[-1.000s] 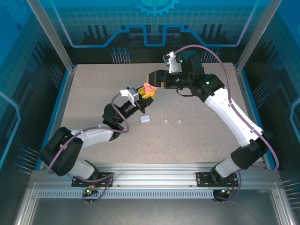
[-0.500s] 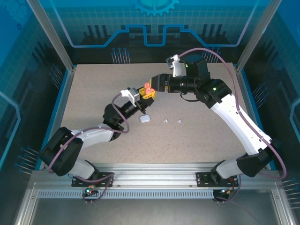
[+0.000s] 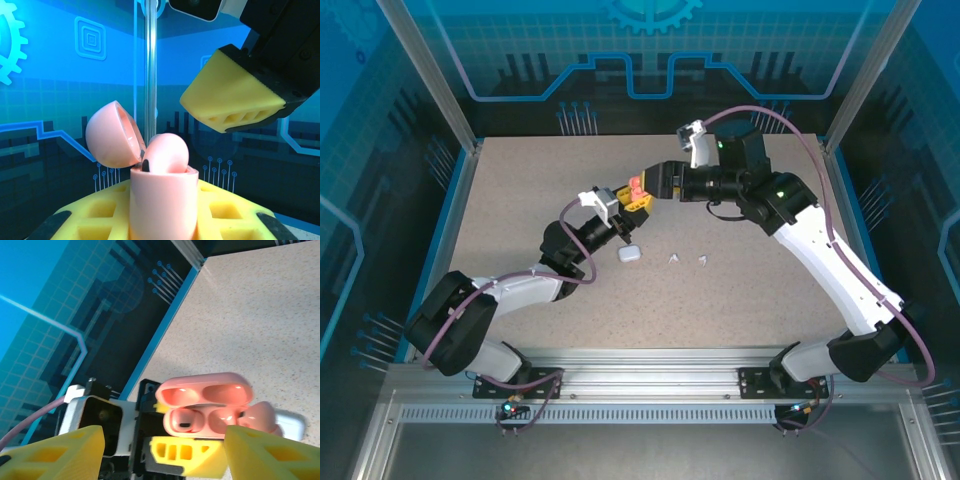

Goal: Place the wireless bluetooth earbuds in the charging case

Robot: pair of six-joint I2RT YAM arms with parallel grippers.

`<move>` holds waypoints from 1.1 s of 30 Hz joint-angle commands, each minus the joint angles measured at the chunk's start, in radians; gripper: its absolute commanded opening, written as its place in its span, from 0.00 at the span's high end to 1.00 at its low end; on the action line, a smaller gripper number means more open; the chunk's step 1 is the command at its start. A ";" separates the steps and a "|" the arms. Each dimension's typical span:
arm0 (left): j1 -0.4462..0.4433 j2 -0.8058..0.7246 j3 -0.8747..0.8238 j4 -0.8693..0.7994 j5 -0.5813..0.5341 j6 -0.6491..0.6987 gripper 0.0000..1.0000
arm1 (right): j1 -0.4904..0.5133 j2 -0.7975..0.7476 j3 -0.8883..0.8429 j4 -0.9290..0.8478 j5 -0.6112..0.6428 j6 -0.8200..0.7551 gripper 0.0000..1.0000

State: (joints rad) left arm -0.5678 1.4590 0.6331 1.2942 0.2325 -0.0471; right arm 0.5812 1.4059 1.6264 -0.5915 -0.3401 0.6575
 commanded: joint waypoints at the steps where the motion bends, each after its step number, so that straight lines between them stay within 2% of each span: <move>1: -0.001 -0.007 0.027 0.025 0.001 0.009 1.00 | -0.052 -0.021 -0.015 -0.008 0.035 -0.010 0.34; 6: -0.001 -0.009 0.027 0.024 0.001 0.009 1.00 | -0.089 0.031 -0.012 -0.002 0.012 -0.012 0.34; 13: -0.001 -0.009 0.031 0.025 0.003 0.010 1.00 | -0.061 0.070 -0.002 0.019 -0.019 -0.005 0.35; 33: -0.001 -0.010 0.025 0.027 -0.004 0.009 1.00 | -0.011 0.036 0.018 -0.007 -0.045 0.001 0.35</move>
State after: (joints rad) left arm -0.5678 1.4590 0.6331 1.2911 0.2321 -0.0467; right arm 0.5503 1.4773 1.6180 -0.5903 -0.3595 0.6579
